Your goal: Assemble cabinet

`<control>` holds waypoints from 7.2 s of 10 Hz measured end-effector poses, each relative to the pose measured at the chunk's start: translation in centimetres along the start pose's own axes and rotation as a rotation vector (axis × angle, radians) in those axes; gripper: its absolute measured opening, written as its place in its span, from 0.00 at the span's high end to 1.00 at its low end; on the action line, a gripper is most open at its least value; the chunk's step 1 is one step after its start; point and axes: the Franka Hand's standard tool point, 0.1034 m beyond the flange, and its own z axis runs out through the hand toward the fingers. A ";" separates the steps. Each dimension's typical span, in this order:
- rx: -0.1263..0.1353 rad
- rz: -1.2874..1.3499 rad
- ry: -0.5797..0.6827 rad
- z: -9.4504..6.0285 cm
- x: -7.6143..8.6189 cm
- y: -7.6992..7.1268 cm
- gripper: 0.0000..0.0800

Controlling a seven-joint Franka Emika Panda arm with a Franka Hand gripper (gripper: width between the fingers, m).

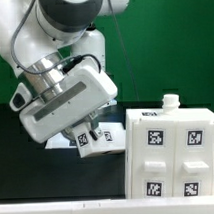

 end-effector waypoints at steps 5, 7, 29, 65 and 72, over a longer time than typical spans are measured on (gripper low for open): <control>-0.001 -0.092 -0.005 -0.2 0.1 0.3 0.41; -0.020 -0.159 -0.015 -1.6 1.8 0.7 0.17; -0.192 0.218 -0.242 -0.8 2.1 -1.5 0.00; 0.381 -0.161 -0.981 -3.2 2.3 -2.4 0.64; 0.558 -0.569 -0.788 -3.4 3.7 -1.0 0.64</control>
Offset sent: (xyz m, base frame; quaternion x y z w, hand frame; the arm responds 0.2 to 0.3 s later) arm 0.0000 0.0000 0.0000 0.0000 0.0000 0.0000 1.0000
